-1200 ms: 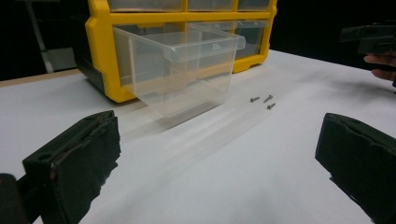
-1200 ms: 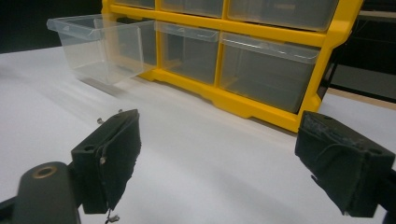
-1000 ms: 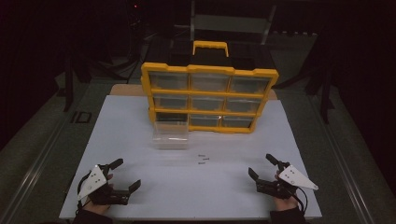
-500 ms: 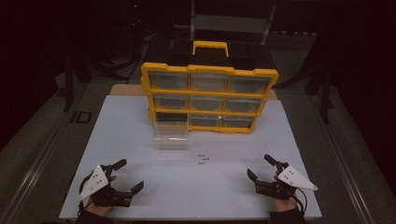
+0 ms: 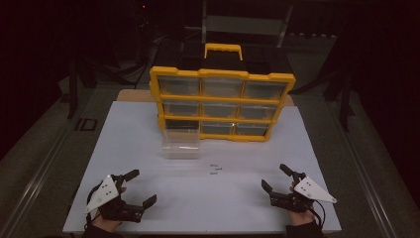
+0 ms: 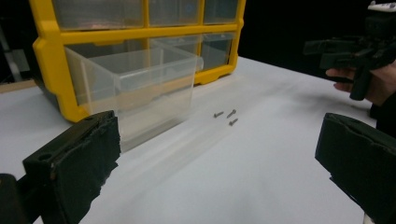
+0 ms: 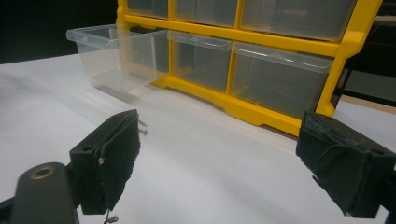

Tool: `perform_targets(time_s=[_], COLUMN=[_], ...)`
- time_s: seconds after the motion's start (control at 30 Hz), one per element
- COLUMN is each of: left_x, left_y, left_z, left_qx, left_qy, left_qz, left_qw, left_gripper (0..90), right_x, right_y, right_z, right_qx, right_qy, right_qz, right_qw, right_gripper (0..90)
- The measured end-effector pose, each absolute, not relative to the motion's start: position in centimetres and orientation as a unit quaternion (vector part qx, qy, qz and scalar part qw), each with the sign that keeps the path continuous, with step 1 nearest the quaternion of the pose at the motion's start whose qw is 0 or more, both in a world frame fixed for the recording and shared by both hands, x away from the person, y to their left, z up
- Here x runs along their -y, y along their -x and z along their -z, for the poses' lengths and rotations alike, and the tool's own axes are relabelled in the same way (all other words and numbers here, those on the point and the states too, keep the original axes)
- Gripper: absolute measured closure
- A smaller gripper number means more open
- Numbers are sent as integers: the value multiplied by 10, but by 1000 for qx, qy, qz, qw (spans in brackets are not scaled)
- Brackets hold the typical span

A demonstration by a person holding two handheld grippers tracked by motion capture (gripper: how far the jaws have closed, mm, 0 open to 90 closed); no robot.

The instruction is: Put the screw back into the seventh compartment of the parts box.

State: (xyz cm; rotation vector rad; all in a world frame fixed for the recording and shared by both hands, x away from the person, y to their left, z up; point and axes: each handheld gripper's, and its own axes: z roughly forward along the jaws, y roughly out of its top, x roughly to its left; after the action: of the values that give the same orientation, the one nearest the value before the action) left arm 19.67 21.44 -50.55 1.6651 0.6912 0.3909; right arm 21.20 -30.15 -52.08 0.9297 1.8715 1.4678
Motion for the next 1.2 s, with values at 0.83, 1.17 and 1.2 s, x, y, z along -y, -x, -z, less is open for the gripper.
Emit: perform_targets(time_s=[0.83, 1.17, 1.2], left_x=[-172, -154, -152], left_y=[-228, -251, -253], left_z=[452, 436, 434], left_qx=[-268, -254, -252], left_qy=[-743, -758, -760], left_qz=[-124, -105, -109], left_qw=[601, 591, 590], left_gripper=[0, 21, 35], right_x=[301, 301, 301], right_y=[-213, -214, -214], right_z=[521, 521, 521], right_qx=[-701, -699, -699], right_qy=[-347, -348, -348], right_qz=[-551, -555, -555], right_qw=[290, 286, 286], right_gripper=[134, 134, 134])
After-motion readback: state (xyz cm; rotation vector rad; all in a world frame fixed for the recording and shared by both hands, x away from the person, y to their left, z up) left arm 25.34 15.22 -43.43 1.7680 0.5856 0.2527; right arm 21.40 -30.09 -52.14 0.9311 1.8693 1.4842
